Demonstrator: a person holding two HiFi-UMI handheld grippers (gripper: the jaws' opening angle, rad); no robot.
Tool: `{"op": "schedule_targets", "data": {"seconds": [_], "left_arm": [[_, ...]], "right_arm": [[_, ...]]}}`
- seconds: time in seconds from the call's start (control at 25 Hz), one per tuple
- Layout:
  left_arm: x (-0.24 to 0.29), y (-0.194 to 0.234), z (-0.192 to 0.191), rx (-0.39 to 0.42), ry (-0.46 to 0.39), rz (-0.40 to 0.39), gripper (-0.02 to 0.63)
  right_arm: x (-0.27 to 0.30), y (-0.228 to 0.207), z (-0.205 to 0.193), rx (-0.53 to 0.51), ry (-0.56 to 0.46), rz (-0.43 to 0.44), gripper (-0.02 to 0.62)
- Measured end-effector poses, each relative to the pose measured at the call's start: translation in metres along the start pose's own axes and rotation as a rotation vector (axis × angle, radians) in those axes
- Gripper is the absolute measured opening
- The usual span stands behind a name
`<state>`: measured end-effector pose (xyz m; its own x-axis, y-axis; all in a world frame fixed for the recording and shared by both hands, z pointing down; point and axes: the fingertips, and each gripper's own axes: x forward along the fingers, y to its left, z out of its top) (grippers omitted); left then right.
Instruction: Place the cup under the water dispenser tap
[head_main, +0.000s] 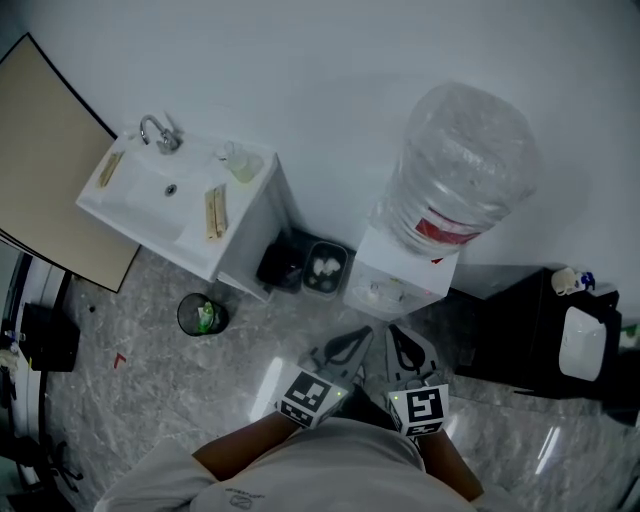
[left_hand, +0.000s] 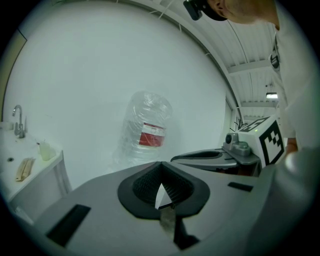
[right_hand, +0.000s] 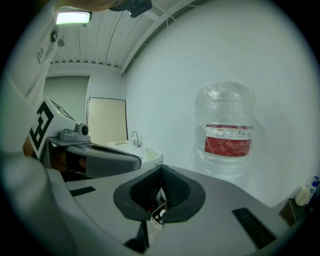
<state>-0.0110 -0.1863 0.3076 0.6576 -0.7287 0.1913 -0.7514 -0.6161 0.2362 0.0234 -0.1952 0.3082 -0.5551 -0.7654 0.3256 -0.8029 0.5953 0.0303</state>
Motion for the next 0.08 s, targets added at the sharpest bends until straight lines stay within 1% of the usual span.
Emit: {"op": "schedule_targets", "data": {"seconds": [0.08], "left_arm": [[0.0008, 0.0018, -0.0013, 0.006, 0.000, 0.003, 0.005]], "right_arm": [[0.0022, -0.0008, -0.0024, 0.002, 0.003, -0.001, 0.017]]}}
